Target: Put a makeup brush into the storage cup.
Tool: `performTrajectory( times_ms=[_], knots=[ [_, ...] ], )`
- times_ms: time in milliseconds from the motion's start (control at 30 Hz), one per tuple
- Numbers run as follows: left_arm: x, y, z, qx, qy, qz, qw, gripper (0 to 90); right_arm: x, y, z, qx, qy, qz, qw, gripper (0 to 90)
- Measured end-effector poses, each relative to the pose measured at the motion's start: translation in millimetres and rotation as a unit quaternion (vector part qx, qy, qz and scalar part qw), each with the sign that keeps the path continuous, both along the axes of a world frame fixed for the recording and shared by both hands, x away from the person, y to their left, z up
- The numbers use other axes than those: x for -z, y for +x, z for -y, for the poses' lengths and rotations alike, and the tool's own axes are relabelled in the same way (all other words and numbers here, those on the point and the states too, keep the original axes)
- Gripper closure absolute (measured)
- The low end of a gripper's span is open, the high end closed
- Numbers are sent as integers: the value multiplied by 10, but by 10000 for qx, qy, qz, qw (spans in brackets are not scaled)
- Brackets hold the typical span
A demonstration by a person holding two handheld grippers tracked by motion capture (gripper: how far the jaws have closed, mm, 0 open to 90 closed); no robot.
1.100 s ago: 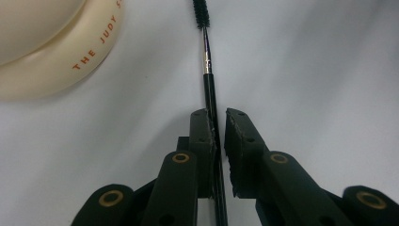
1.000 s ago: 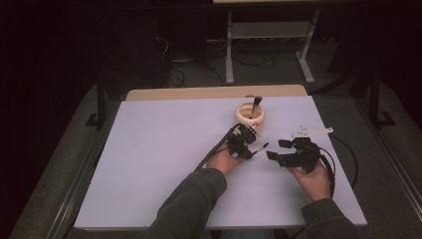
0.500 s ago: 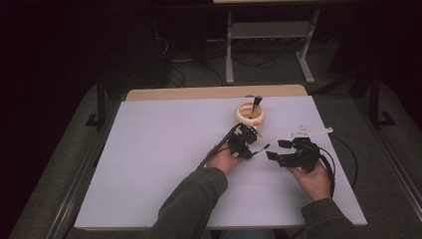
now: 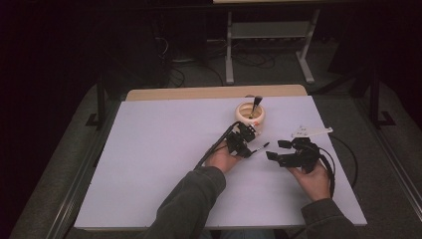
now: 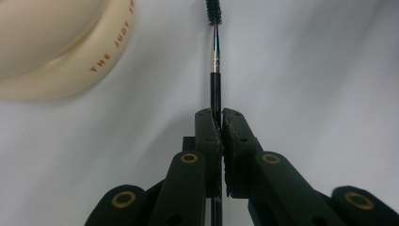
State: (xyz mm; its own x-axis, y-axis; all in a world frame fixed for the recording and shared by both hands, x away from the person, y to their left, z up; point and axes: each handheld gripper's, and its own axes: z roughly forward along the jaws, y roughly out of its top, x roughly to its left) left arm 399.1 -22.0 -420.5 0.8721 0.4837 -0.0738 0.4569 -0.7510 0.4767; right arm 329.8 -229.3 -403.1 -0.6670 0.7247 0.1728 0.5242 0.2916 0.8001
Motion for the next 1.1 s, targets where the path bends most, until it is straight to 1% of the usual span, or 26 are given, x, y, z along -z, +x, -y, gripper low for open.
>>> performTrajectory(
  times_ms=[33,133,233,333,400,467,500,533,600,700,733,767,800,833,867,933,967,1067,1100],
  knots=[
    [-12,-3,-10,-12,-75,9,10000,860,1,0,-2,-7,-2,0,10000,293],
    [-45,-9,-53,-6,-184,11,9998,860,-1,-8,-16,2,13,-22,10000,290],
    [-70,-25,-123,-12,-223,37,9997,860,-12,-20,-19,-14,32,-8,10000,290],
    [-106,-39,-195,-44,-319,51,9995,860,-15,-27,-28,-45,57,3,10000,289],
    [-154,-47,-267,-66,-409,71,9991,860,-19,-34,-47,-69,84,-42,9999,289],
    [-200,-59,-325,-100,-502,88,9987,860,-26,-42,-76,-114,73,-2,9999,290],
    [-241,-61,-373,-37,-496,113,9987,860,-31,-46,-92,-120,85,-5,9999,291],
    [-260,-69,-397,-45,-525,112,9985,860,-35,-49,-114,-164,76,9,9998,290],
    [-304,-88,-464,-68,-618,130,9980,860,-46,-58,-150,-231,97,-49,9997,291],
    [-359,-119,-585,-71,-756,138,9970,860,-61,-77,-205,-324,75,-37,9994,292],
    [-362,-133,-604,-124,-834,115,9964,860,-72,-91,-232,-342,105,-116,9993,294],
    [-379,-150,-656,-64,-782,128,9968,860,-72,-90,-244,-385,130,-80,9991,295],
    [-378,-177,-685,-109,-865,139,9961,860,-83,-99,-270,-422,158,-106,9989,296],
    [-386,-195,-730,-63,-829,176,9964,860,-93,-107,-292,-435,156,-136,9988,297],
    [-388,-223,-765,-107,-882,157,9959,860,-97,-107,-314,-486,166,-109,9986,300],
    [-396,-257,-842,-119,-927,199,9954,860,-104,-114,-361,-559,204,-129,9981,301],
    [-400,-278,-900,-133,-987,194,9948,860,-104,-116,-382,-586,231,-139,9979,301],
    [-407,-327,-1024,-155,-1089,208,9937,860,-125,-127,-476,-714,243,-202,9970,304],
    [-416,-344,-1083,-129,-1110,223,9935,860,-130,-128,-497,-758,237,-177,9967,306]
  ],
)
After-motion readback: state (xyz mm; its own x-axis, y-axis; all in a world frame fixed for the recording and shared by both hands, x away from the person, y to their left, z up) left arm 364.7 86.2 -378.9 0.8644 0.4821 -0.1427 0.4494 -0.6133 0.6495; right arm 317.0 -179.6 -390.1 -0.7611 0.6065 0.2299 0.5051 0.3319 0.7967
